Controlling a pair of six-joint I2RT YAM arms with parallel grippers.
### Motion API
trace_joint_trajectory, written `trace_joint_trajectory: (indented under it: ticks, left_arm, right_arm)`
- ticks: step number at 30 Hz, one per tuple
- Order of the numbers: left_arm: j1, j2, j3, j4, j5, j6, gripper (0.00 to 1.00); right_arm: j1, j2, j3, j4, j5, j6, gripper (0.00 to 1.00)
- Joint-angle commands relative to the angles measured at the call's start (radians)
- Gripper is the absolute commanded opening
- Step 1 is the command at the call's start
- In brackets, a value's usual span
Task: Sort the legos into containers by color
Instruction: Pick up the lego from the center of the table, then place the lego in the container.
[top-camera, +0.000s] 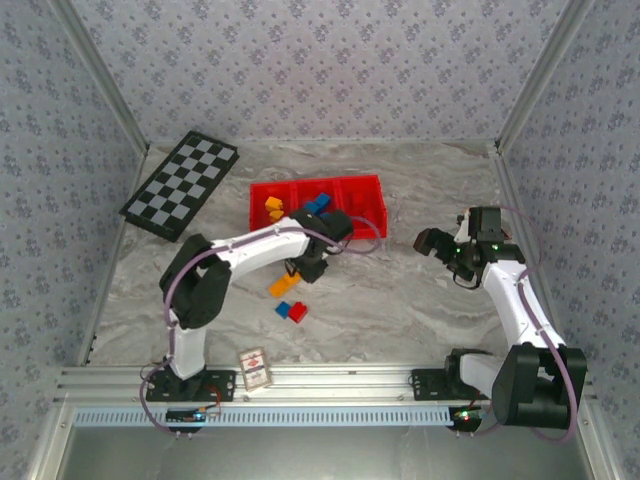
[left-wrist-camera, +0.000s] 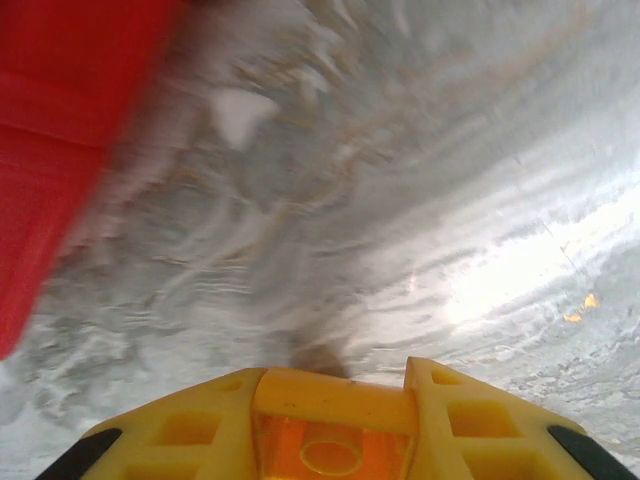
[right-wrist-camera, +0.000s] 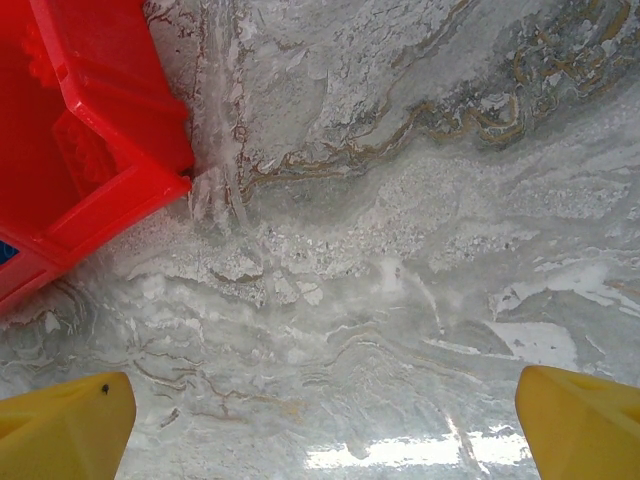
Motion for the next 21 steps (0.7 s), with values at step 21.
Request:
trace_joint_trajectory:
  ticks: [21]
  left_arm:
    - [0.394, -0.049, 0.17, 0.217, -0.005, -0.145, 0.39]
  right_arm:
    - [-0.009, 0.059, 0.039, -0.018, 0.007, -0.027, 1.0]
